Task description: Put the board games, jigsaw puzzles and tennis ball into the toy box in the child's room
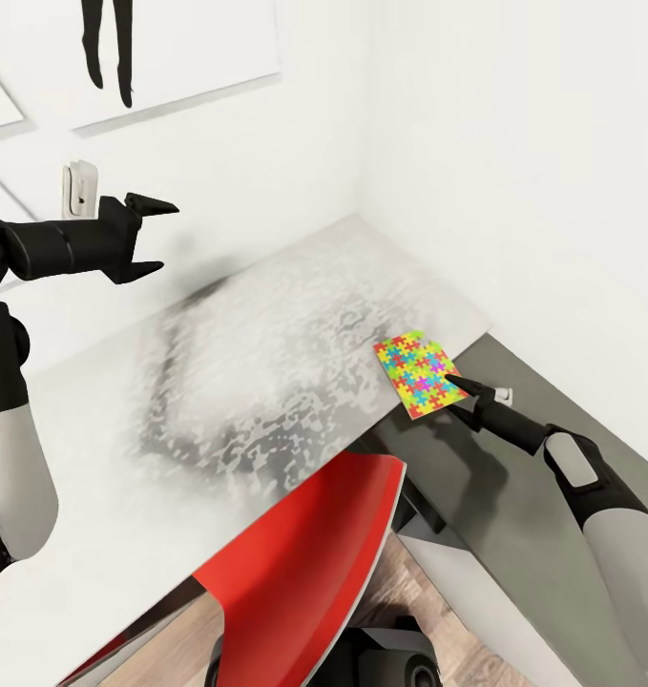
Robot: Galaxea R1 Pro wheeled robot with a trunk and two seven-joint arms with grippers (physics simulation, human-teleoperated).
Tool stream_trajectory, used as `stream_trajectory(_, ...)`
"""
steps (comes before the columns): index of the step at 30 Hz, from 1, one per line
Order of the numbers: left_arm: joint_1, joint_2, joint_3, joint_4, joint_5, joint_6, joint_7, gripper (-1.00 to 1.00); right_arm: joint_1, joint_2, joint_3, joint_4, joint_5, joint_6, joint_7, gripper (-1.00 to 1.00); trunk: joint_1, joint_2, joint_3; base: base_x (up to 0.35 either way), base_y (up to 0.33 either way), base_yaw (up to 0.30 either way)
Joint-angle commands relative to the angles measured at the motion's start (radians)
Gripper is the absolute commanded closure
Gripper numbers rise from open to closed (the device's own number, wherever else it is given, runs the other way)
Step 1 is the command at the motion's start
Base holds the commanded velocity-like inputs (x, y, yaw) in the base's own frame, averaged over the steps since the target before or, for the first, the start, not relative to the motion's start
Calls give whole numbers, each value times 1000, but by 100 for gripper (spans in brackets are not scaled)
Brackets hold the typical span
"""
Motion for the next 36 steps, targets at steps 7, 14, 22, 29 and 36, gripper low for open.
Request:
stream_trajectory(7, -1, 0, 1, 0, 8, 6, 9, -100, -1, 2, -2, 3, 0, 3, -1, -100, 1, -2, -1, 0, 0, 0)
stream_trajectory(14, -1, 0, 1, 0, 8, 6, 9, -100, -1, 3, -1, 5, 1, -14, -3, -100, 1, -2, -1, 0, 0, 0)
stream_trajectory(22, -1, 0, 1, -1, 8, 6, 9, -100, -2, 4, -1, 6, 1, -27, -5, -100, 1, -2, -1, 0, 0, 0)
stream_trajectory(29, -1, 0, 1, -1, 8, 6, 9, -100, -8, 6, -1, 6, 0, -30, -6, -100, 1, -2, -1, 0, 0, 0)
stream_trajectory(36, -1, 0, 1, -1, 8, 6, 9, -100, -15, 6, -1, 5, 1, -31, -6, -100, 1, -2, -1, 0, 0, 0)
